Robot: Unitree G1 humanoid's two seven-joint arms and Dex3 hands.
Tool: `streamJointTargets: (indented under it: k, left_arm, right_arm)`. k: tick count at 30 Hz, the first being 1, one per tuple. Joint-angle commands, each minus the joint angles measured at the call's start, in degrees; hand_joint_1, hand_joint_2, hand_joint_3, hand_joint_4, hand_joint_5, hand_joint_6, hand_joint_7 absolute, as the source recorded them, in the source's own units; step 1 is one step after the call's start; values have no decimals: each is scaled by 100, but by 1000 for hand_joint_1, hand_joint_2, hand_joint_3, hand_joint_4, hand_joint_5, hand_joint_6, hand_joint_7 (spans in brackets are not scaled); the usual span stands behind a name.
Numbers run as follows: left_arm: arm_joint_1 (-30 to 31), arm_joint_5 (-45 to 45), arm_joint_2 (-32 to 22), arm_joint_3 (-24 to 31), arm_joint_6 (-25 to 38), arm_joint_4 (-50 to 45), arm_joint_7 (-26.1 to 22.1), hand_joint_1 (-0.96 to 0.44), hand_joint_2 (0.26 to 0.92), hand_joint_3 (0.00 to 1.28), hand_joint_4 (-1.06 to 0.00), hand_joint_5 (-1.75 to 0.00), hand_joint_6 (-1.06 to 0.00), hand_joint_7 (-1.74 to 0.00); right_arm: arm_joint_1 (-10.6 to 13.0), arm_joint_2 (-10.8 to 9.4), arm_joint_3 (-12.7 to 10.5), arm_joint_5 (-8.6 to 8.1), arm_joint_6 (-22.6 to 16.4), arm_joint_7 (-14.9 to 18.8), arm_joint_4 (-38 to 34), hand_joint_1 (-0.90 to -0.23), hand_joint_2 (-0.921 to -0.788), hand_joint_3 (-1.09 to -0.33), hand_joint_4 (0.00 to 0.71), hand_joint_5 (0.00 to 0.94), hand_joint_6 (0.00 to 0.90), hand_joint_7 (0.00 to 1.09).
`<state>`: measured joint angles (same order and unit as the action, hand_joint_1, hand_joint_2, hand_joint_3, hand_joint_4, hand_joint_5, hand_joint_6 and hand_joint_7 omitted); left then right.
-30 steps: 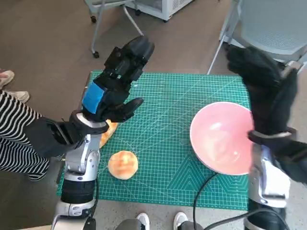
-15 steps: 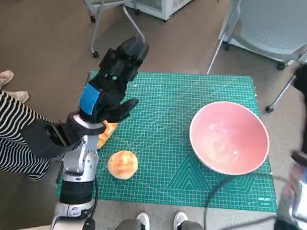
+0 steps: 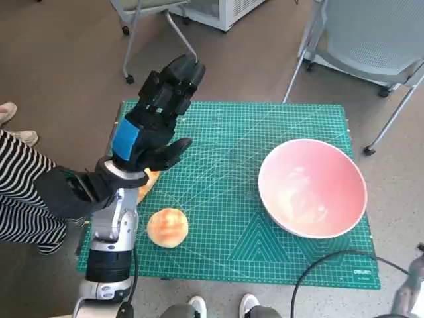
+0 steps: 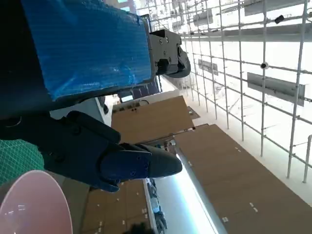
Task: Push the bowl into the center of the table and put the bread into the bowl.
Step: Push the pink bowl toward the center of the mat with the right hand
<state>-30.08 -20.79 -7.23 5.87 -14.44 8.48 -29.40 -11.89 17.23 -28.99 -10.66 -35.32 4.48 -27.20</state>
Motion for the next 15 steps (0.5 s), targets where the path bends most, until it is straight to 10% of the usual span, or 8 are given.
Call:
streamJointTargets:
  k: [1, 15]
  left_arm:
    - [-24, -18, -17, 51, -46, 61, 8, -560, 921, 321, -15, -86, 1, -442]
    - [-41, -93, -129, 103, 68, 22, -96, -567, 921, 320, -22, -81, 1, -450]
  right_arm:
    - [-226, -105, 51, -222, -116, 152, -924, -613, -921, -811, 141, 0, 6, 514]
    - [-1020, -317, 496, -30, -400, 253, -3080, -553, -921, -892, 131, 0, 29, 500]
